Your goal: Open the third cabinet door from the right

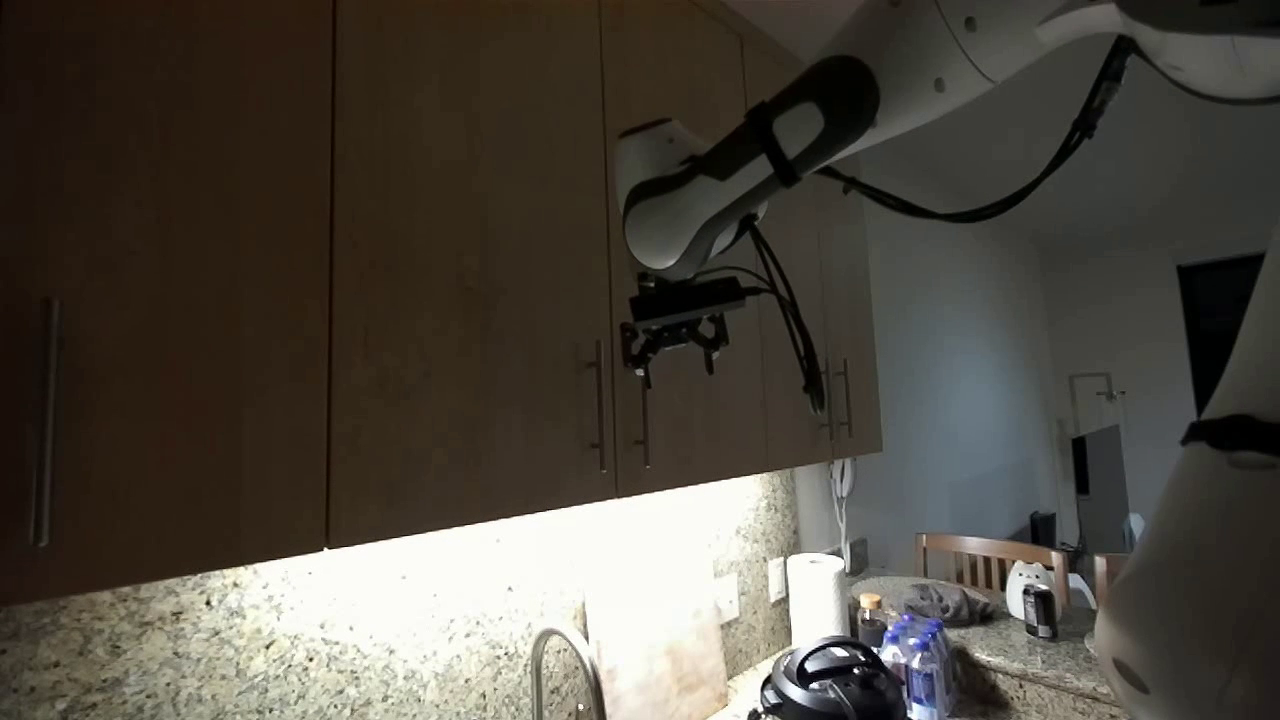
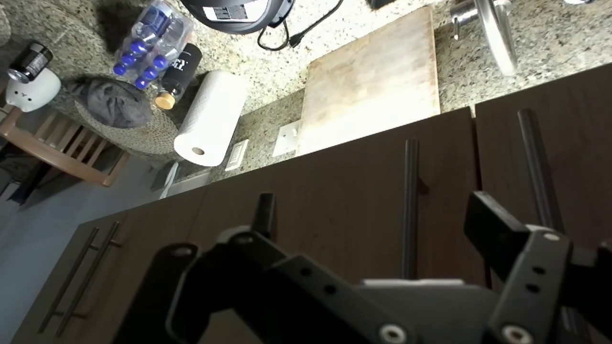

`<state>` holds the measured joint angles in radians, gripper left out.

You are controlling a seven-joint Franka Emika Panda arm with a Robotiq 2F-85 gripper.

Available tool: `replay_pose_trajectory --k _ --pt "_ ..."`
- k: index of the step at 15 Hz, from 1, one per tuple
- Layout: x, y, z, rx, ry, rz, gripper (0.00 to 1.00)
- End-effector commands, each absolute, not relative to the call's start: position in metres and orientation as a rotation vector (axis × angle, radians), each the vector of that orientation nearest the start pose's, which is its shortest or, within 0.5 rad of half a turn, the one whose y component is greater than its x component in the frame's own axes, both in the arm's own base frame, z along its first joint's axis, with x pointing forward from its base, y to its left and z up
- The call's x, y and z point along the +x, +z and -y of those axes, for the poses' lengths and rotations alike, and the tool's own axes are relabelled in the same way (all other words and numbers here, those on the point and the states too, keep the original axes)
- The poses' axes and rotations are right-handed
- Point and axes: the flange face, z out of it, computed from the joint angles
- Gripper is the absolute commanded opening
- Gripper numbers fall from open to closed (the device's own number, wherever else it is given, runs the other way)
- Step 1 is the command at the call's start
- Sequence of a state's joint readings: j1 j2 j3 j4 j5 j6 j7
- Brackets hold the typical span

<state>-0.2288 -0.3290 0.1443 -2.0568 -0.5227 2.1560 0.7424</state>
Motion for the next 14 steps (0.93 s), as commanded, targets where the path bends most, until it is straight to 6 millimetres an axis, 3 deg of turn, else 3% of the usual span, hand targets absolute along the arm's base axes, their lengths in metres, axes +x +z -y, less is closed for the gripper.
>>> replay_pose_trajectory --k 1,9,14 --pt "0.495 0.623 0.052 -3.220 -1.001 -1.029 1.00" --pt "0.524 0.584 0.053 -3.337 -1.010 -0.971 1.00" --pt "0.548 0.568 0.053 -3.281 -1.108 -1.001 1.00"
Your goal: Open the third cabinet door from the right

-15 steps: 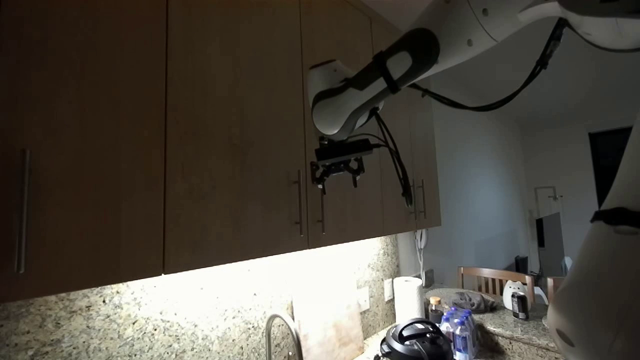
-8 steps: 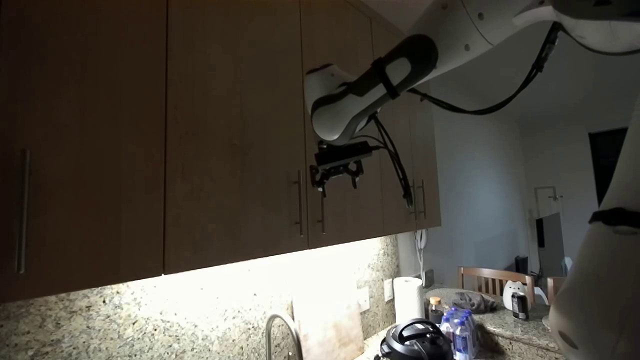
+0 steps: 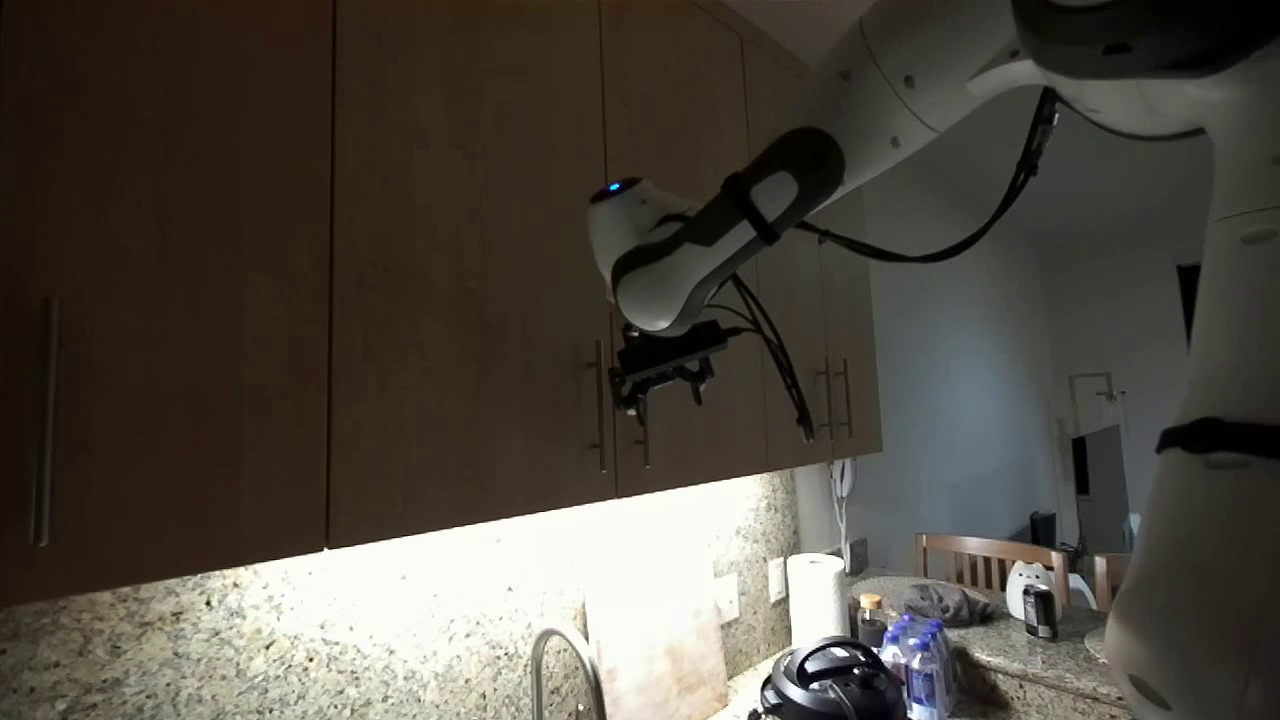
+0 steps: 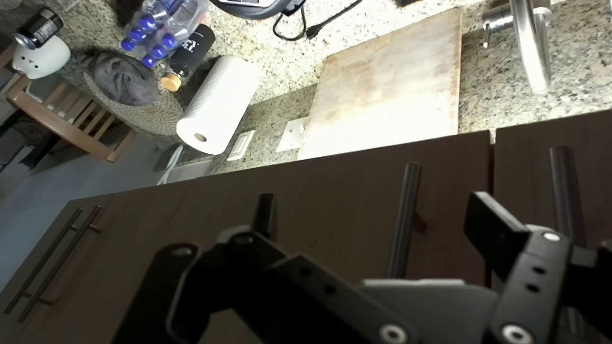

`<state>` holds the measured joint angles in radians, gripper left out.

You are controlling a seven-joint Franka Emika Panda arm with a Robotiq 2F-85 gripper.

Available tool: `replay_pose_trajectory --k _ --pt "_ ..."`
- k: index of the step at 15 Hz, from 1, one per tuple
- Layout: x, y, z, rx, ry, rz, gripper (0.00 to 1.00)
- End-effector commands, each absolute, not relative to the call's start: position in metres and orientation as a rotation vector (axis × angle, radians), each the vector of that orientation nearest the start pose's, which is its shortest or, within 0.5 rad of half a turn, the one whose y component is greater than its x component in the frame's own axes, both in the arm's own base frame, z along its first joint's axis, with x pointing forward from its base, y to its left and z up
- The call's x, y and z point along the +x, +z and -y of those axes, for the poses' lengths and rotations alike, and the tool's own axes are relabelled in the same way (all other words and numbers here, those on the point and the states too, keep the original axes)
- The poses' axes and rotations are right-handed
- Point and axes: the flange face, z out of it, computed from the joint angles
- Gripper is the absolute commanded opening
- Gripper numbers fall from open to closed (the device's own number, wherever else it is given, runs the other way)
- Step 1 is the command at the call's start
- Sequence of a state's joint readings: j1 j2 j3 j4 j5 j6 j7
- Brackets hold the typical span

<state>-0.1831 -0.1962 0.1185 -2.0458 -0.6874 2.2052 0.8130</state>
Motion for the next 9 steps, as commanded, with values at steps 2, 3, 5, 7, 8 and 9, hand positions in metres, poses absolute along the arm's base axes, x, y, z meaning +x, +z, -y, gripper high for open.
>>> replay_pose_trajectory --k 2,3,5,7,8,9 --pt "0.555 0.569 0.057 -3.207 -1.240 -1.072 1.00" --pt "0.556 0.570 0.061 -3.183 -1.291 -1.127 1.00" --pt "0.558 0.568 0.068 -3.146 -1.344 -1.221 1.00" --pt "0.559 0.564 0.076 -3.125 -1.369 -1.304 1.00" --pt "0.559 0.562 0.078 -3.110 -1.383 -1.330 1.00" --pt "0.560 0.560 0.080 -3.086 -1.400 -1.343 1.00"
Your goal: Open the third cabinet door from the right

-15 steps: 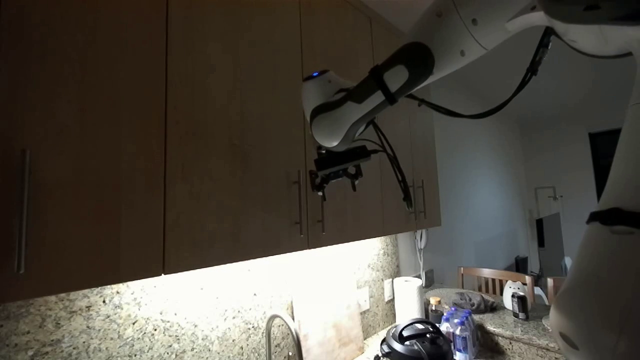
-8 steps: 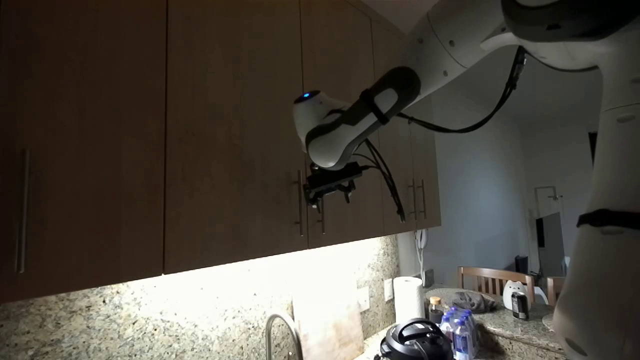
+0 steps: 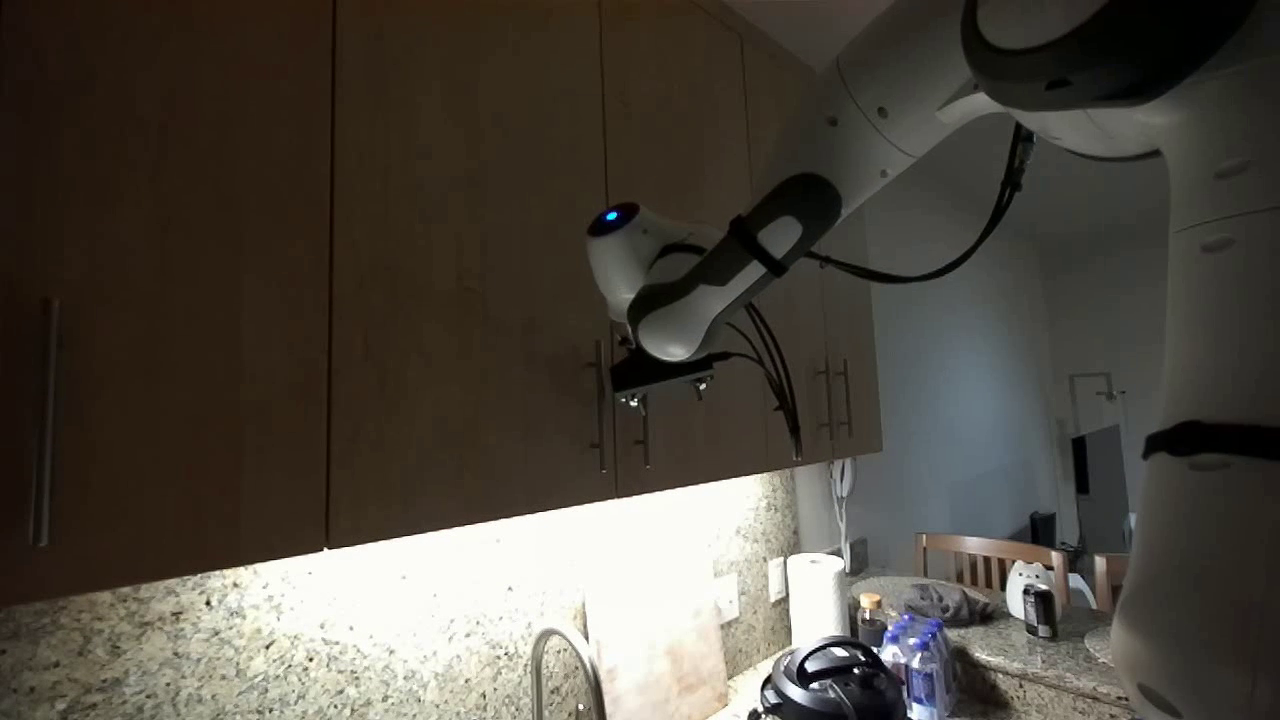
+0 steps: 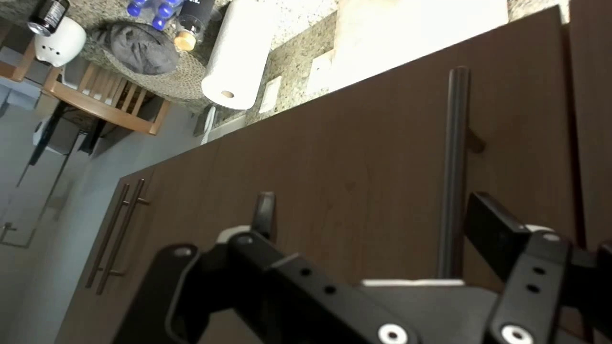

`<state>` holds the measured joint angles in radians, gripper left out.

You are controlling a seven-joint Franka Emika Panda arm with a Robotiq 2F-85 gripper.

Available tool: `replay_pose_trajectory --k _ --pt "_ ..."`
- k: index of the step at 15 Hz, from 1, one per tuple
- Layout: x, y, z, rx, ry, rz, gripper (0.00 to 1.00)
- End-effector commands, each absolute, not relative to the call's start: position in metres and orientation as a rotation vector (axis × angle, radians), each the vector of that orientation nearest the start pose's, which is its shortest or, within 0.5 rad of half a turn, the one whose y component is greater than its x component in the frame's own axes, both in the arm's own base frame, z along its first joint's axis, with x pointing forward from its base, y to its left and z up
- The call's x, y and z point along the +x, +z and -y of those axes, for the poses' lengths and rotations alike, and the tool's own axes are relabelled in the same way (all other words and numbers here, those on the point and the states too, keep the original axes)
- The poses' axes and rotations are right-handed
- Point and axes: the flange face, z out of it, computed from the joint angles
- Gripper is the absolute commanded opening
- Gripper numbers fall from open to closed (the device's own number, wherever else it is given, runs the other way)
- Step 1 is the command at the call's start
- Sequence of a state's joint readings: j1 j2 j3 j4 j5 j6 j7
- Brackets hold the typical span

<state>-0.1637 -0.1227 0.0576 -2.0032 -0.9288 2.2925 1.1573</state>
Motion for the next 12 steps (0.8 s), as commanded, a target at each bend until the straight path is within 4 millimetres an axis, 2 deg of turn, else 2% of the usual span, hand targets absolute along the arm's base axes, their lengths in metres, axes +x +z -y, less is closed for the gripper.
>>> replay_pose_trajectory --k 1,7,12 --pt "0.562 0.558 0.081 2.224 1.032 0.982 1.00" --pt "0.569 0.553 0.072 2.154 1.145 1.000 1.00" --pt "0.576 0.550 0.081 2.074 1.196 1.017 1.00"
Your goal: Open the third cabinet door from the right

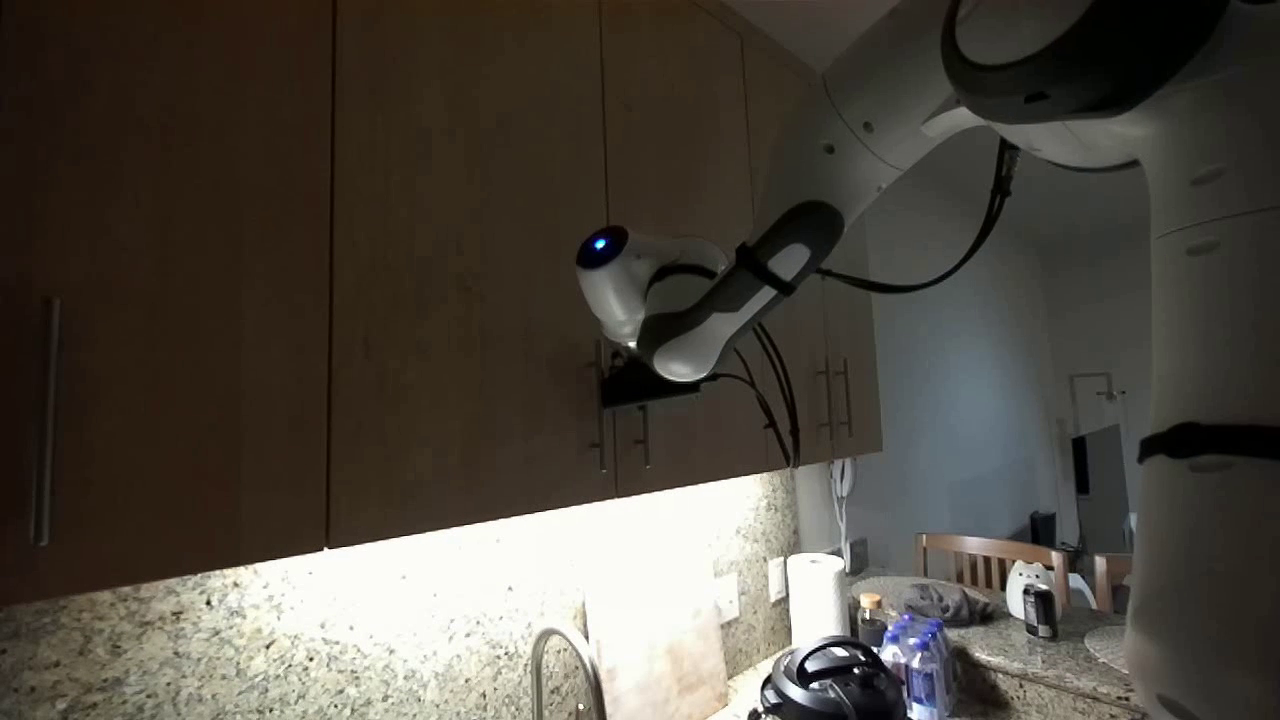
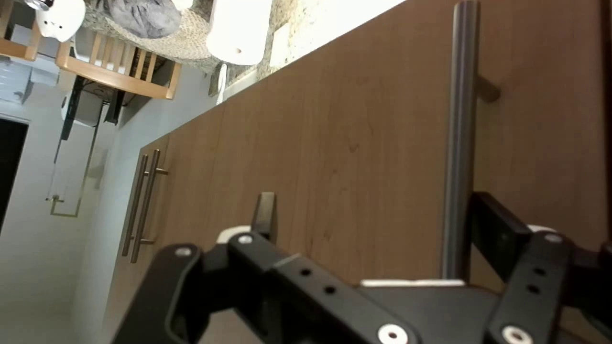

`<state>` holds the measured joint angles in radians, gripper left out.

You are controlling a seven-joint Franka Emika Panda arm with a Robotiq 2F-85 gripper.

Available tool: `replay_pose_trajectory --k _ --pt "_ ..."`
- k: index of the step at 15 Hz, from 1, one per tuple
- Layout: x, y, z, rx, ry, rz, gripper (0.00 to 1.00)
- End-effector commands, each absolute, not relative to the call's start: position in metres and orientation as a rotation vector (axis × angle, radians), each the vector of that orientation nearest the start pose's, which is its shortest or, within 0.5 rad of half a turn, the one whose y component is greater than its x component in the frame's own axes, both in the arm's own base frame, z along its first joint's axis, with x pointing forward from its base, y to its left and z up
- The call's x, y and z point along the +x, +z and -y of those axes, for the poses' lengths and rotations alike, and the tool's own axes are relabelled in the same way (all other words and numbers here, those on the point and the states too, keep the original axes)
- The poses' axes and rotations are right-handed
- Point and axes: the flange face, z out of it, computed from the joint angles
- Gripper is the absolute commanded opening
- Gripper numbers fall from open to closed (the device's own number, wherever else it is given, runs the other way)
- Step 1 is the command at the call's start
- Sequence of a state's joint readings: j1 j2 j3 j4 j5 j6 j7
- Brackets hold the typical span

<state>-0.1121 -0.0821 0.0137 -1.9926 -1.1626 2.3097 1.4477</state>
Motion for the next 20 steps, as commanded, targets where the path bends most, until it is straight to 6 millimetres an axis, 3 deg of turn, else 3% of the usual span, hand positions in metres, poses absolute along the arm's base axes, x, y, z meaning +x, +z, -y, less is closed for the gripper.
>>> replay_pose_trajectory --k 1,8,20 --pt "0.578 0.548 0.082 2.065 1.195 1.018 1.00" --pt "0.585 0.533 0.093 2.053 1.137 1.015 1.00" --pt "0.558 0.527 0.103 2.099 1.031 1.160 1.00"
